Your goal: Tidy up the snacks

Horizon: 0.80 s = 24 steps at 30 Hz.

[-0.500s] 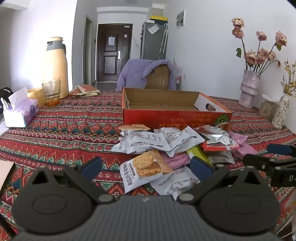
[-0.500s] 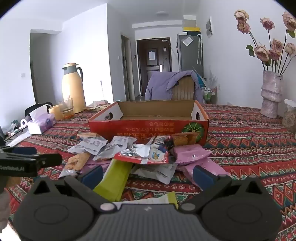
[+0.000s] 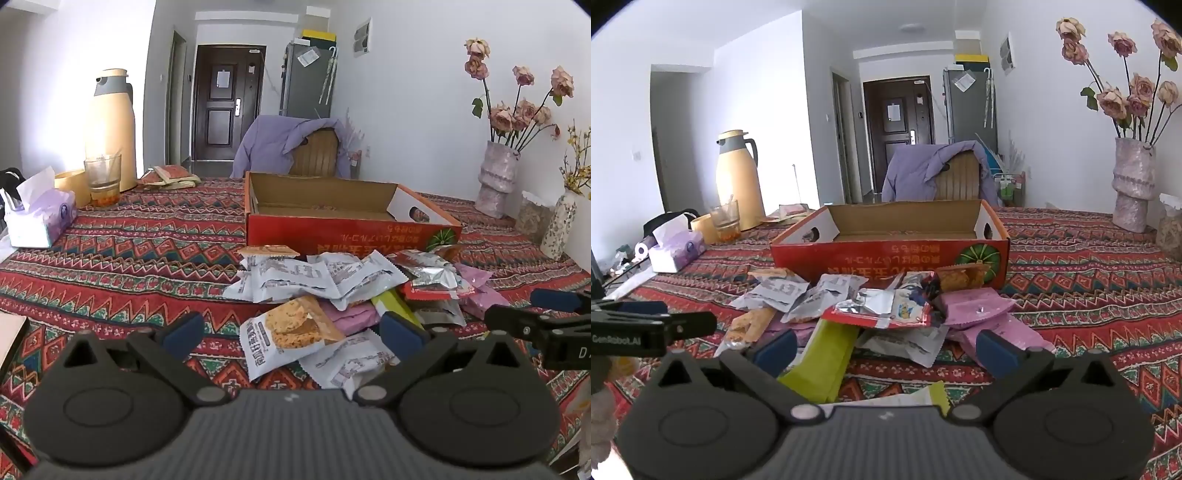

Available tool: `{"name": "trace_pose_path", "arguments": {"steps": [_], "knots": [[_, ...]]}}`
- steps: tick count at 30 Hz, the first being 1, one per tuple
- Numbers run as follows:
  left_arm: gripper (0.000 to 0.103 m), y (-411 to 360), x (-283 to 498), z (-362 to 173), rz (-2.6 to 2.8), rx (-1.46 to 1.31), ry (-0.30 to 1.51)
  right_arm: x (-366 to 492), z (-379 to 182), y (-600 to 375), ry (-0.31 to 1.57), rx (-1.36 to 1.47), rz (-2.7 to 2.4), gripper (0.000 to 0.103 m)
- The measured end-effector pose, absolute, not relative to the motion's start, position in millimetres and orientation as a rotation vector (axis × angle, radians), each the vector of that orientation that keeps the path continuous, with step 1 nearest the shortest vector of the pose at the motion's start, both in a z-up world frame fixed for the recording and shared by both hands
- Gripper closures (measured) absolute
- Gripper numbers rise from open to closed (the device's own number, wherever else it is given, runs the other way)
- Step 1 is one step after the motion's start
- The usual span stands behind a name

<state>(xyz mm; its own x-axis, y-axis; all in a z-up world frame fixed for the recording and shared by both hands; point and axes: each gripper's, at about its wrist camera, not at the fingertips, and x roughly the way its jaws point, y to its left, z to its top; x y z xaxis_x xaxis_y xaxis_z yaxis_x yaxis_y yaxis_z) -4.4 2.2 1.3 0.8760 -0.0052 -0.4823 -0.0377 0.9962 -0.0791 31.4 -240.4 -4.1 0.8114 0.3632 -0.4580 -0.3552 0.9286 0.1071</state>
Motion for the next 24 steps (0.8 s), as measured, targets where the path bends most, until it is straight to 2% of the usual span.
{"name": "trace_pose_path", "arguments": {"steps": [24], "knots": [[0.0,3.0,-5.4,-1.2,0.005,-0.091,0.511,29.2,-5.0,-241.7,0.491,0.032,0.38,0.0]]}}
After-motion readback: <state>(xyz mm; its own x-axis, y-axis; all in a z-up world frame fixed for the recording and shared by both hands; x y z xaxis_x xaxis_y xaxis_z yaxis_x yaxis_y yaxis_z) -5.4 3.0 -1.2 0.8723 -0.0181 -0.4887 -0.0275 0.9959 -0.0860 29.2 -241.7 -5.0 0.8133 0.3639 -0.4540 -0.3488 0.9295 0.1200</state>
